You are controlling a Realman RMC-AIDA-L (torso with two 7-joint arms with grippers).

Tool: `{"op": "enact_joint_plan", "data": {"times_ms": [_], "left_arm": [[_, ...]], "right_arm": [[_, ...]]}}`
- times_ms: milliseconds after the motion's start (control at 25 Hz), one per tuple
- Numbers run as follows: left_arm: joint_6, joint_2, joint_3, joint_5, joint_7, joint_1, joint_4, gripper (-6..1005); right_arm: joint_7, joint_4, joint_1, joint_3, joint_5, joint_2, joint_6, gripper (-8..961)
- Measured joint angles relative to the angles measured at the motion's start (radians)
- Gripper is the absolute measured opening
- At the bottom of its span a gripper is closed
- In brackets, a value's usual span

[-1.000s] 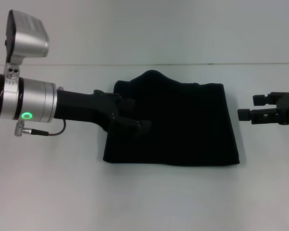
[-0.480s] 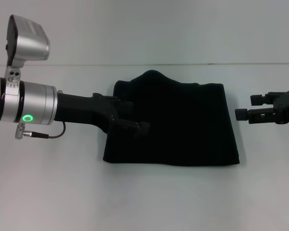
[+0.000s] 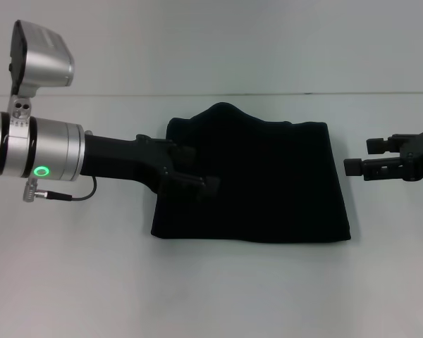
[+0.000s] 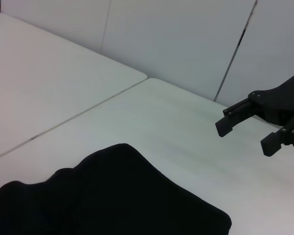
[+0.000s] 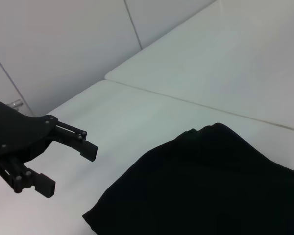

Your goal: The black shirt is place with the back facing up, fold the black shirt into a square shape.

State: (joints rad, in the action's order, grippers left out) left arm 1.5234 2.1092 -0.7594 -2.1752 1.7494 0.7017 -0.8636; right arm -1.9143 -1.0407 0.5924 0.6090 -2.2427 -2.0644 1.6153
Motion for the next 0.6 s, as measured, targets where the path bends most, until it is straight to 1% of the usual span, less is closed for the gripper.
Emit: {"op": "enact_joint_plan", "data": {"times_ms": [600], "left_arm": [[0.000,0.000,0.000,0.002,0.002,0.002,0.000,883]], "right_arm": [[0.000,0.004,0.000,0.000,0.002,0.000,-0.009,903]]}}
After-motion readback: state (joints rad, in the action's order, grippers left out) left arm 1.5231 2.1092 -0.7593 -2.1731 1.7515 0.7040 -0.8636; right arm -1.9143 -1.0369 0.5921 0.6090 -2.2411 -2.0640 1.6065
